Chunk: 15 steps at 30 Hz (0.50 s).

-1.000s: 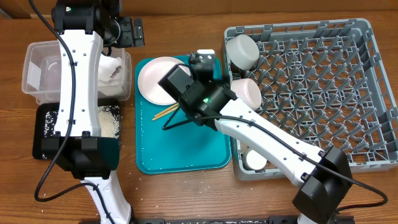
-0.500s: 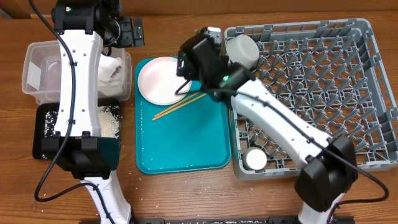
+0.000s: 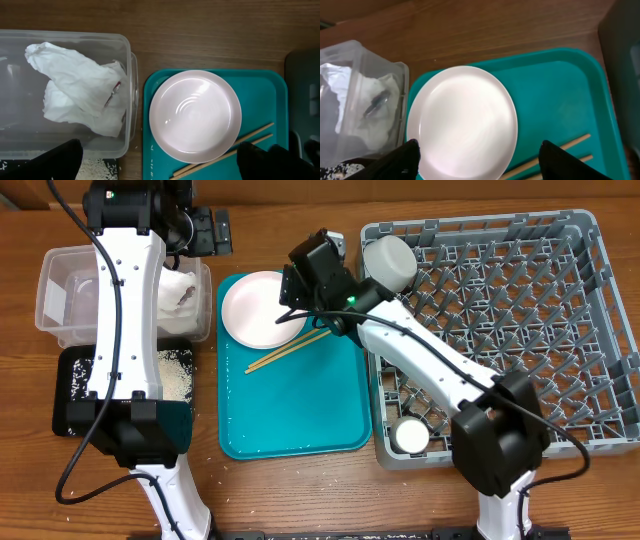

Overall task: Sort waste into correct bins and load items into the dishwasher
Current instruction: 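Reach the right gripper back to the large white plate on the teal tray, then grasp the large plate's edge with the right gripper and lift it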

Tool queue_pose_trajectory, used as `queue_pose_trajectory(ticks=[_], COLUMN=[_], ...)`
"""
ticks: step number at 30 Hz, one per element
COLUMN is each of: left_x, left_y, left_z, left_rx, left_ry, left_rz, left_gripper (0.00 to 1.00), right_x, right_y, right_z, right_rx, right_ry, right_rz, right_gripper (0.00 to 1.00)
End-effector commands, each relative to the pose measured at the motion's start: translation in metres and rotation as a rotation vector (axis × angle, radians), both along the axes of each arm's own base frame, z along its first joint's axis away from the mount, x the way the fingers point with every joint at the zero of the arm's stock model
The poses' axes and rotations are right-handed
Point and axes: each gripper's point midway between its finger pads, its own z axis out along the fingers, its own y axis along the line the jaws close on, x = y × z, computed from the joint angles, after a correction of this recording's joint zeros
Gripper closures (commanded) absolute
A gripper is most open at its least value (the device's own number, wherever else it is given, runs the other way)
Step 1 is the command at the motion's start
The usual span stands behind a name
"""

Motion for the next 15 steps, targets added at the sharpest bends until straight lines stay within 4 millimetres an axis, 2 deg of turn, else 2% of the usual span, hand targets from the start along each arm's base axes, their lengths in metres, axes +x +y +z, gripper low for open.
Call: queue_pose_trajectory(ticks=[1,8,11,15], left_x=[-0.002,-0.002,-0.002,-0.002], left_y=[0.002,0.002,0.002,0.002], left_z=[0.022,0.022,0.022,0.022], left_rx=[0.008,0.008,0.008,0.008], left_ry=[-0.056,-0.056,-0.056,-0.056], left_rz=[0.009,0.009,0.009,0.009], left_gripper=[0.0,0.0,0.0,0.0], right_x=[0.002,0.001,-0.003,-0.005], right_y=[0.008,0.013,0.016,0.008], right_z=[-0.016,-0.029,-0.029,-0.02], right_rx=[0.023,0.042,0.058,0.055], right_ry=[0.028,0.061,0.093,0.143], right_rz=[-0.002,-0.001,0.025,0.033], right_gripper=[0.23,0.28,0.28,0.3])
